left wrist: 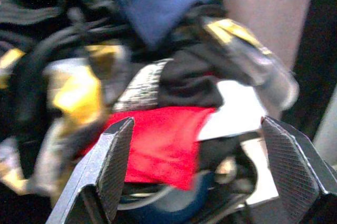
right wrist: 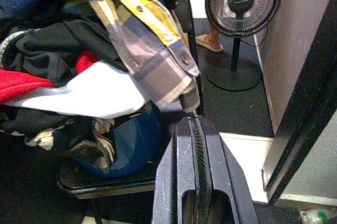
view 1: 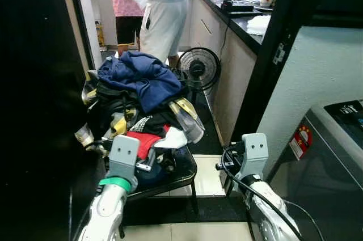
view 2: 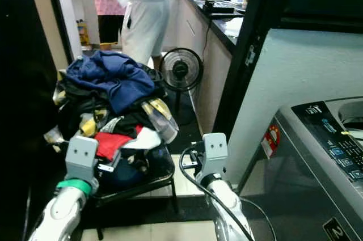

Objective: Clothes washing

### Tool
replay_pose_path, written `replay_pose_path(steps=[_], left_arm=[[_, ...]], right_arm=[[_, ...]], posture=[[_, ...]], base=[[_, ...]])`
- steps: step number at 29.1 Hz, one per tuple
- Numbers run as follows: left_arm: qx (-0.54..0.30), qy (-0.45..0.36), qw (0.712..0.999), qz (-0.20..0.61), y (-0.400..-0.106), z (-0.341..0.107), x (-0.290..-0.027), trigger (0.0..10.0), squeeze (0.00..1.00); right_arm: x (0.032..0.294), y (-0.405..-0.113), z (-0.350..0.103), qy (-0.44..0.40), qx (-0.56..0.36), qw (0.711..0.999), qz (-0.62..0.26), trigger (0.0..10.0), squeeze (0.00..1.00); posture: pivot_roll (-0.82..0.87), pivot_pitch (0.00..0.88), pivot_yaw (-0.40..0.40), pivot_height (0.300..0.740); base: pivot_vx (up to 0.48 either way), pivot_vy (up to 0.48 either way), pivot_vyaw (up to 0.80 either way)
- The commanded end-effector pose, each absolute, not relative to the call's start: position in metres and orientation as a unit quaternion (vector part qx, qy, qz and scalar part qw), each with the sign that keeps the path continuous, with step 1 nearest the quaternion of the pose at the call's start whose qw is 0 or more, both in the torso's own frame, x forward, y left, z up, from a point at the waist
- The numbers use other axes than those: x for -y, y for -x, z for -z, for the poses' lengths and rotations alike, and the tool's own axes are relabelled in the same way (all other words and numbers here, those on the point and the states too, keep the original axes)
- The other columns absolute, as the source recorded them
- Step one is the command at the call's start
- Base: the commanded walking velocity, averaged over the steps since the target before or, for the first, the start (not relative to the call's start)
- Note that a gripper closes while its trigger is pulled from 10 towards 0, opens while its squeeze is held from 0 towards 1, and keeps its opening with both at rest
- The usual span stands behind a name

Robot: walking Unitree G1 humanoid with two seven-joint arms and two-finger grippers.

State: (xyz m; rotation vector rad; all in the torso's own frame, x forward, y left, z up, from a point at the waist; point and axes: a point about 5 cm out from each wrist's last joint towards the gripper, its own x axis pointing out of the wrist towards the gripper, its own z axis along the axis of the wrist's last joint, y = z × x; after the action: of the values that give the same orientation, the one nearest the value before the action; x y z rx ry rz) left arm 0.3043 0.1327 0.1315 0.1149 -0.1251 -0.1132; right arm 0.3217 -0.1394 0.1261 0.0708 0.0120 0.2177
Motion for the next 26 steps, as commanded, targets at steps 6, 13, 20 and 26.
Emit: replay_pose_path(steps=[6, 13, 20, 26], left_arm=[[0.048, -0.049, 0.995, 0.075, -0.299, -0.126, -0.124, 10.0, 0.0], [0.034, -0.052, 0.995, 0.073, -0.298, -0.117, -0.125, 10.0, 0.0], [0.004, -0.075, 0.997, 0.033, -0.305, -0.107, -0.129, 10.0, 0.0], [-0.002, -0.077, 0.997, 0.02, -0.308, -0.106, -0.132, 10.0, 0.0]], right_arm=[[0.137, -0.319, -0.123, -0.036, -0.009, 0.993, -0.109, 10.0, 0.0], [0.137, -0.319, -0.123, -0.038, -0.011, 0.992, -0.117, 10.0, 0.0], [0.136, -0.322, -0.126, -0.035, -0.007, 0.992, -0.118, 10.0, 0.0], [0.139, -0.324, -0.127, -0.036, -0.003, 0.993, -0.113, 10.0, 0.0]], posture=[[-0.03, 0.001, 0.02, 0.74], [-0.02, 0.005, 0.0, 0.74], [-0.04, 0.0, -0.007, 0.74], [-0.04, 0.001, 0.003, 0.74]], base=[[0.0, 0.0, 0.0], [0.0, 0.0, 0.0], [0.0, 0.0, 0.0], [0.0, 0.0, 0.0]])
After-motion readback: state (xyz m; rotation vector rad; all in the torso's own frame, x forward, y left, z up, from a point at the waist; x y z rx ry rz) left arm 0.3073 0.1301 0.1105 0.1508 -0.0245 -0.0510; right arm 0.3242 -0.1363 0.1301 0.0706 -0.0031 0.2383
